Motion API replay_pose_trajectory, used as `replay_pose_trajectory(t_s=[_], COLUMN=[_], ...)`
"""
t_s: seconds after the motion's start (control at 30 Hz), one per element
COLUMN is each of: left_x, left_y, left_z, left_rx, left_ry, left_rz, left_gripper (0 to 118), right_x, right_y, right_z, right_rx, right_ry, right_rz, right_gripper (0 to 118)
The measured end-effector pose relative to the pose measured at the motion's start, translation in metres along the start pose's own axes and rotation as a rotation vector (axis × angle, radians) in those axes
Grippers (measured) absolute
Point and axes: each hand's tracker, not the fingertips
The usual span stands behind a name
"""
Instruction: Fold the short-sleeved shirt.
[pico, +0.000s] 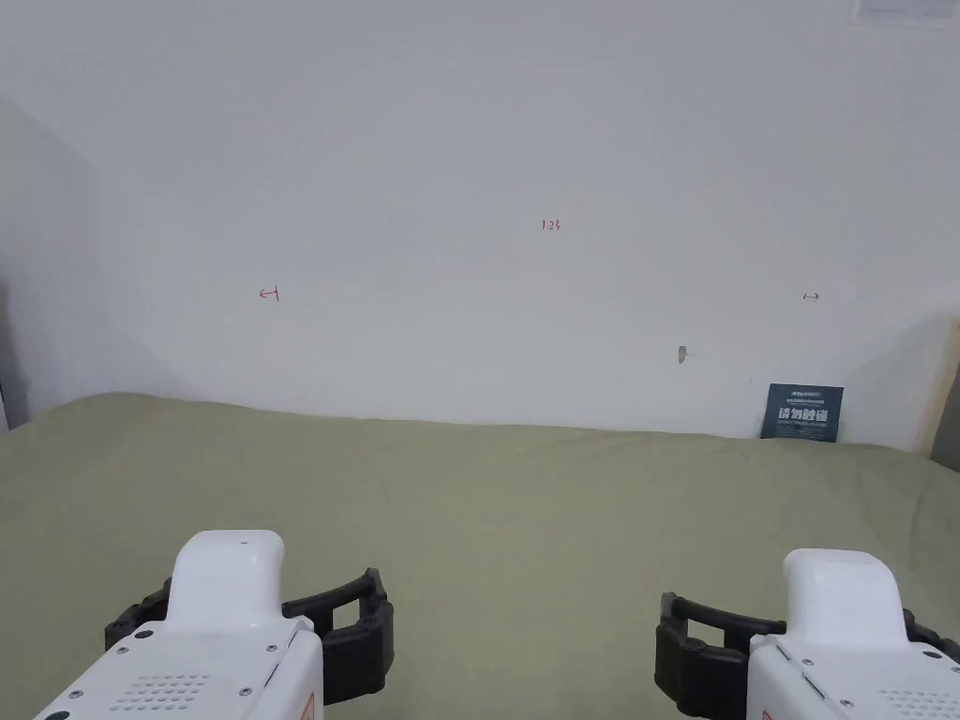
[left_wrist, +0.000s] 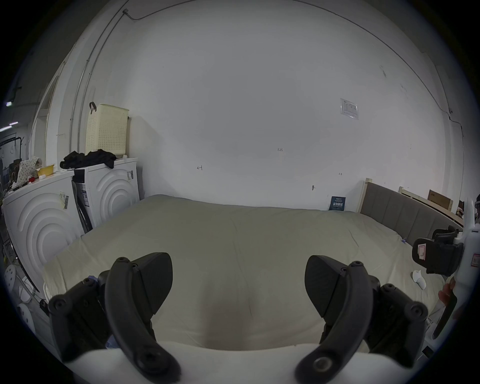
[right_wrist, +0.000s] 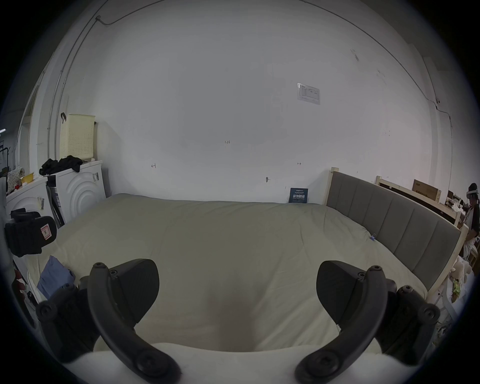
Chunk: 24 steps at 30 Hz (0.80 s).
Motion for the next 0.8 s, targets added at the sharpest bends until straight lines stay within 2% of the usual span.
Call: replay_pose_trajectory(t_s=[0.23, 0.67, 0.8], left_x=[0.0014, 0.0019, 0.0017], left_y=[-0.0001, 0.0038, 0.006], left_z=[-0.0028, 0.0022, 0.0052], left_rx=[-0.016, -0.006, -0.004], left_ry=[-0.011, -0.026, -0.023], left_rz=[0.003, 0.003, 0.007], left_gripper=[106, 106, 106], right_x=[0.0038, 0.0015, 0.0044], right_y=[-0.0024, 0.0008, 0.0023], right_z=[-0.0042, 0.0011, 0.0043], right_rx=[-0.022, -0.018, -0.019], right_ry=[0.022, 0.016, 0.028], right_rz=[-0.037, -0.01, -0.031], right_gripper=[118, 118, 118])
